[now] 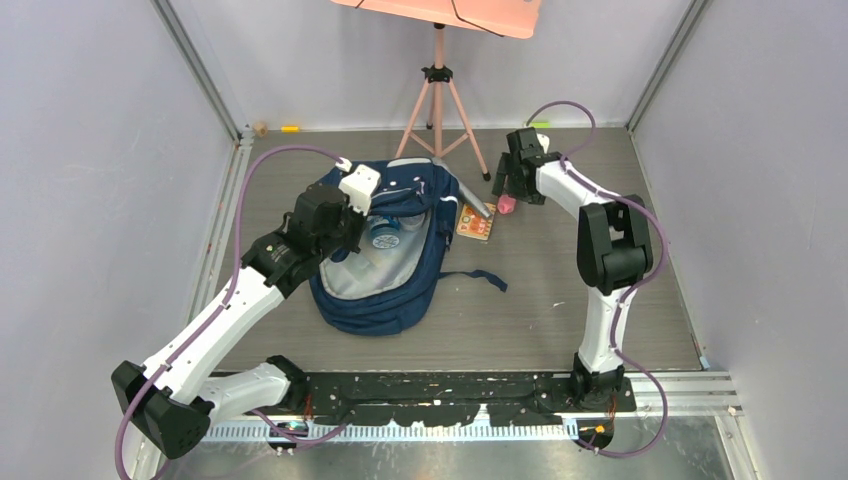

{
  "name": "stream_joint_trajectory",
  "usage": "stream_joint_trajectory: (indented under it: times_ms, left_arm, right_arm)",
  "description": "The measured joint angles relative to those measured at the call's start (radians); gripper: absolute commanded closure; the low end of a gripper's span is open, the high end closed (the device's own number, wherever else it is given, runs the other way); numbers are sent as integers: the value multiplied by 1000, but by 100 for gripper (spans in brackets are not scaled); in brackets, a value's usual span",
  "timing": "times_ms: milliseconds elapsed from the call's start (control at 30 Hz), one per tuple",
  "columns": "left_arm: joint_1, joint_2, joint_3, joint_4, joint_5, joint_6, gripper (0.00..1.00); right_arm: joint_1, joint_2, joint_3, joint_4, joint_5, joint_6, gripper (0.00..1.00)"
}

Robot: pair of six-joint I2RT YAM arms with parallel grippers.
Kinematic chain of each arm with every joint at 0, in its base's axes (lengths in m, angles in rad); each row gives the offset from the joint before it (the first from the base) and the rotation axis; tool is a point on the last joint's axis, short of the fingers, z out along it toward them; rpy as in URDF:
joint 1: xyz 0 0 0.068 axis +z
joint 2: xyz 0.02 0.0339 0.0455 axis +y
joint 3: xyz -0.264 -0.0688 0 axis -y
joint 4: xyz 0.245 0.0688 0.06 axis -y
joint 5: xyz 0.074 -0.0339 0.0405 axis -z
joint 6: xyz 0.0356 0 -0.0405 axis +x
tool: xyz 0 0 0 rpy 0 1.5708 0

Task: Pack the student bag
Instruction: Pick up the stationery from the center of the board.

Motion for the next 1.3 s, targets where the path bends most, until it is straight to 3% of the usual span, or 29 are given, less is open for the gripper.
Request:
stream_joint_trajectory:
  times_ms: [133,433,667,733,967,1167,1300]
  left_arm:
    - [0,0,0,0,0,0,100]
    - [0,0,0,0,0,0,100]
    - [0,0,0,0,0,0,100]
    - [0,0,0,0,0,0,100]
    - [0,0,0,0,1,0,100]
    - [0,0,0,0,1,0,100]
    - [0,0,0,0,4,-1,100]
  right_arm:
    - [0,48,53,-4,-10,-5,40]
    - [0,109,91,-29,-18,-8,53]
    - [0,114,98,-31,-16,-16,94]
    - [0,114,98,-31,-15,-22,99]
    - [0,12,-18,-54,-19,-47,100]
    - [44,-269,-163,-183,-69,-59,100]
    - [194,-483,-198,-282,-113,-55,100]
